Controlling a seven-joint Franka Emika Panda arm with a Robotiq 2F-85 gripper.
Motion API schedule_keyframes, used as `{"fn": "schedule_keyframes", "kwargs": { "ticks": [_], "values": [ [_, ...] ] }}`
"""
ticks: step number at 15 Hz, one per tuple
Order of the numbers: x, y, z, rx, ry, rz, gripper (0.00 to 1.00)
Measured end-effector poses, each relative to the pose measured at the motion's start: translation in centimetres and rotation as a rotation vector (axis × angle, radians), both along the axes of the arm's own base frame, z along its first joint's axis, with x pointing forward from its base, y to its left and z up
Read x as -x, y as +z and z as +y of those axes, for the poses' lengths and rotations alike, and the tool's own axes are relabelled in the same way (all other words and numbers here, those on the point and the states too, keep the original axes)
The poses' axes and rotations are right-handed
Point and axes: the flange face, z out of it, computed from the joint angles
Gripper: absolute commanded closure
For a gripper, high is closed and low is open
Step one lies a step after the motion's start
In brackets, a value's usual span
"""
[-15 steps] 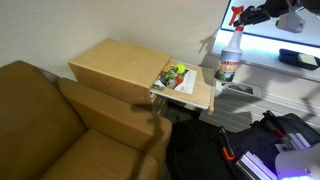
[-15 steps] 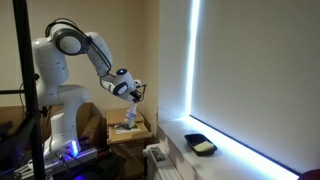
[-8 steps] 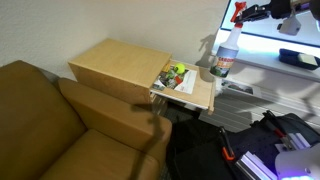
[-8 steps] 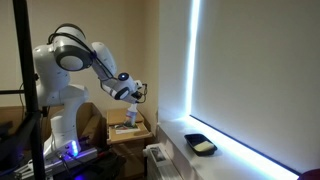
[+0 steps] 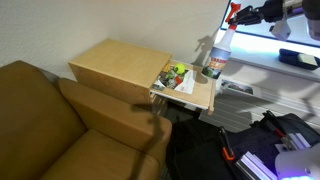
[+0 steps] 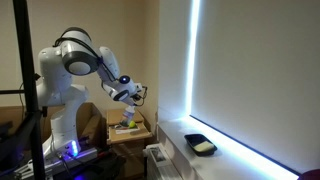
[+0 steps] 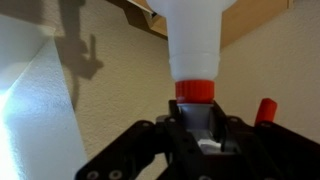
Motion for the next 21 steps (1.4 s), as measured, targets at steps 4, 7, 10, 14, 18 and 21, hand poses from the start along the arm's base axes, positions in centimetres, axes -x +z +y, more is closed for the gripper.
{"fn": "schedule_keyframes", "kwargs": {
  "ticks": [4, 7, 10, 14, 18, 21],
  "values": [
    [-0.4, -3.1, 1.7, 0.068, 0.096, -0.002, 0.92],
    [-1.4, -5.6, 5.8, 0.115, 0.219, -0.025, 0.92],
    [-3.7, -5.5, 9.0, 0.166, 0.314, -0.082, 0.92],
    [-6.3, -4.3, 8.3, 0.300, 0.377, -0.185, 0.92],
    [-6.5, -5.4, 6.3, 0.395, 0.404, -0.213, 0.92],
    [-6.8, -6.4, 4.5, 0.403, 0.381, -0.212, 0.92]
  ]
}}
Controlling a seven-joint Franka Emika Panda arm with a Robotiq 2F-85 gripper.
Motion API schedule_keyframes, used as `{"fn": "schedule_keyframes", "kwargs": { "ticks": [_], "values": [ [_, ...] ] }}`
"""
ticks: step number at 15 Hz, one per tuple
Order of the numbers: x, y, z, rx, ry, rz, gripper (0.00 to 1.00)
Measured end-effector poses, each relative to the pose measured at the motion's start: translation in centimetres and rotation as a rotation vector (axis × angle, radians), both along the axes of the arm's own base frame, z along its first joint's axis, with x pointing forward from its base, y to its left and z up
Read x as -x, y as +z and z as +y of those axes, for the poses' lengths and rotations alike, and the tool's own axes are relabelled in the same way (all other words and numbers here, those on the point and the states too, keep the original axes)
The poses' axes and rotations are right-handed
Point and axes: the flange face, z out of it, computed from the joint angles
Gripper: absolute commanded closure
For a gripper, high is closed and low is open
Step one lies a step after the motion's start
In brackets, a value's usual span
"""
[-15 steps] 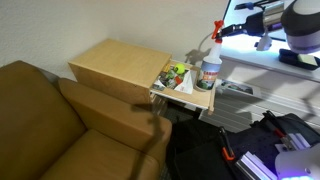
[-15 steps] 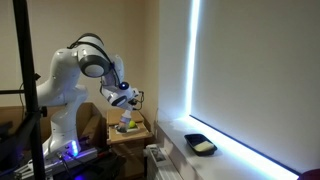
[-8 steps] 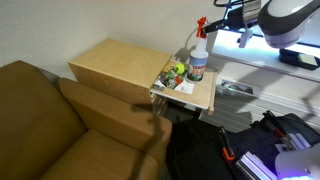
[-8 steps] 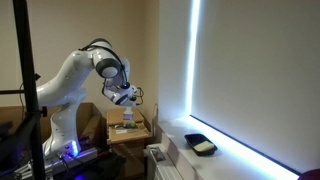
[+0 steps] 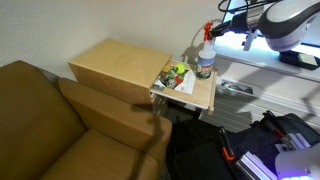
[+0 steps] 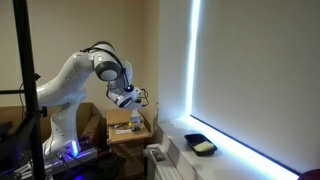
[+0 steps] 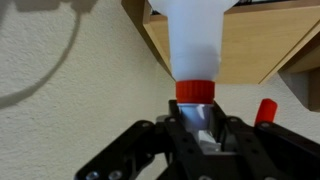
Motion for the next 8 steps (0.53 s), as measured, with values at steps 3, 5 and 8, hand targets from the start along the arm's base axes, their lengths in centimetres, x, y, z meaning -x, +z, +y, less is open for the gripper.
{"fn": "schedule_keyframes", "kwargs": {
  "ticks": [3, 5, 8],
  "values": [
    [-0.3, -1.3, -1.6, -0.035, -0.031, -0.002, 0.92],
    [-0.6, -1.8, -2.2, -0.074, -0.053, -0.009, 0.92],
    [-1.0, -2.2, -2.8, -0.118, -0.072, -0.019, 0.92]
  ]
}}
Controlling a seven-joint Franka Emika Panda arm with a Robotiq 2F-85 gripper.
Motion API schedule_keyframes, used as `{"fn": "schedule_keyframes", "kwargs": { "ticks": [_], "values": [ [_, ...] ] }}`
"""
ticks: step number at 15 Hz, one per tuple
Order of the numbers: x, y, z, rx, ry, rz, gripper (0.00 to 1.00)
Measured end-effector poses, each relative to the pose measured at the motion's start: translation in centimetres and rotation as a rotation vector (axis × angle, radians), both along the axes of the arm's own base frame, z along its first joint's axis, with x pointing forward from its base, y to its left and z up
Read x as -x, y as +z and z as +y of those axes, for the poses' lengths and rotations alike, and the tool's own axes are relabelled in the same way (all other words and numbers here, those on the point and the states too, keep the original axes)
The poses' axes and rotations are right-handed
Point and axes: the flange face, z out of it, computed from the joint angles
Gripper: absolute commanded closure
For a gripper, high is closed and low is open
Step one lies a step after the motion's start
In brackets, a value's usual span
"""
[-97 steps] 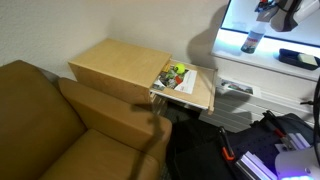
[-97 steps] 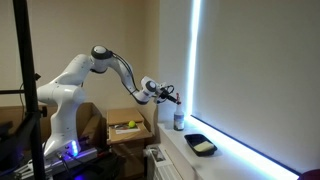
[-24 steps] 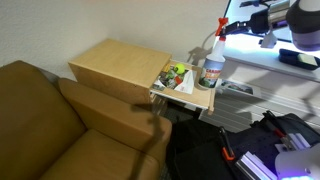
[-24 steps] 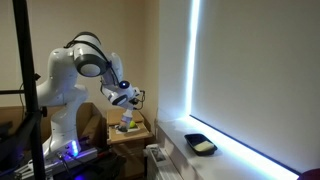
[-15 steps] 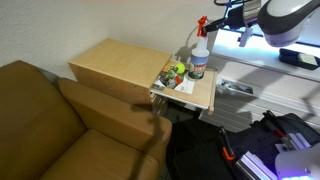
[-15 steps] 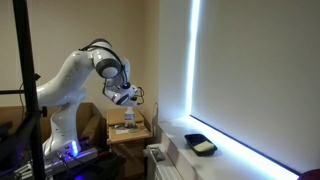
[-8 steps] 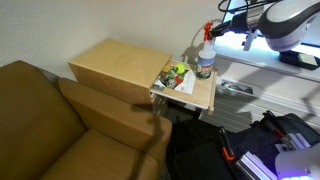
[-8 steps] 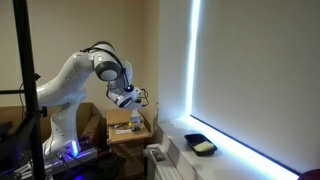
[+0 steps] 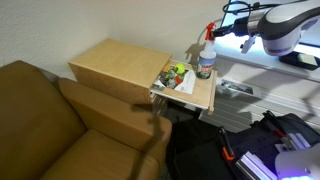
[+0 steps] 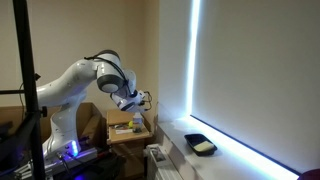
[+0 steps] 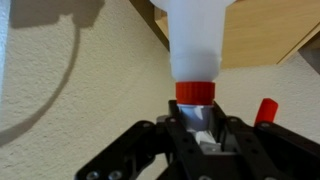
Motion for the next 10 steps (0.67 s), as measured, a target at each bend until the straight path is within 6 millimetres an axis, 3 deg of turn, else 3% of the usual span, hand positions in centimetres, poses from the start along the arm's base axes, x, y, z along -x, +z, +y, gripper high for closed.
{"fn": "schedule_keyframes", "kwargs": {
  "ticks": [1, 2, 8, 10],
  "values": [
    [-0.1, -0.1, -0.1, -0.009, -0.003, -0.003, 0.43],
    [-0.1, -0.2, -0.2, -0.015, -0.006, -0.006, 0.42],
    [0.0, 0.1, -0.3, 0.006, -0.003, -0.003, 0.02],
    [0.2, 1.0, -0.2, 0.040, 0.004, -0.004, 0.00]
  ]
}}
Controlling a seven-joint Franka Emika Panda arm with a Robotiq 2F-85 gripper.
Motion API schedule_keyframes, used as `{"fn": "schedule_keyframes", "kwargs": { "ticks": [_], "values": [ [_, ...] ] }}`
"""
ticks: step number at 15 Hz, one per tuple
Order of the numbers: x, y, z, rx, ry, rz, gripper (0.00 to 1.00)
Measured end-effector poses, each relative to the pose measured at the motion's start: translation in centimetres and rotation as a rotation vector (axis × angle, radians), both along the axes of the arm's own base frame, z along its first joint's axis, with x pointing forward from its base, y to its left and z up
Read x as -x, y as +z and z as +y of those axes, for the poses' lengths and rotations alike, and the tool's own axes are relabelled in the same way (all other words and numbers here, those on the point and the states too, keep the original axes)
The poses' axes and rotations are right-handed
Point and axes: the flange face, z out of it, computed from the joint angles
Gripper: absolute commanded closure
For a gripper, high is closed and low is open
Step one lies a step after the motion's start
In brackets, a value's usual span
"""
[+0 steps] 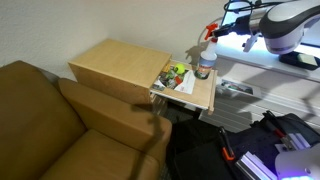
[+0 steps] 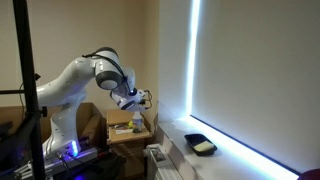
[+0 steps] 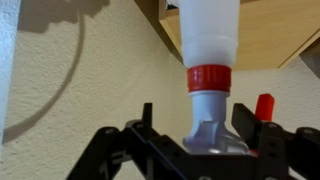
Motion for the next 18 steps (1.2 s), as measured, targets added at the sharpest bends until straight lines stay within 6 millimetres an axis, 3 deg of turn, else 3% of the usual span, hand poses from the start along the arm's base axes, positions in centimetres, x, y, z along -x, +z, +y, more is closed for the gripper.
{"fn": "schedule_keyframes", "kwargs": {
  "ticks": [7, 13, 18],
  "values": [
    [1.6, 4.0, 2.0, 0.161, -0.027, 0.089, 0.00],
    [3.8, 6.9, 2.3, 0.317, -0.141, 0.165, 0.00],
    [5.3, 6.0, 2.5, 0.388, -0.248, 0.351, 0.00]
  ]
}}
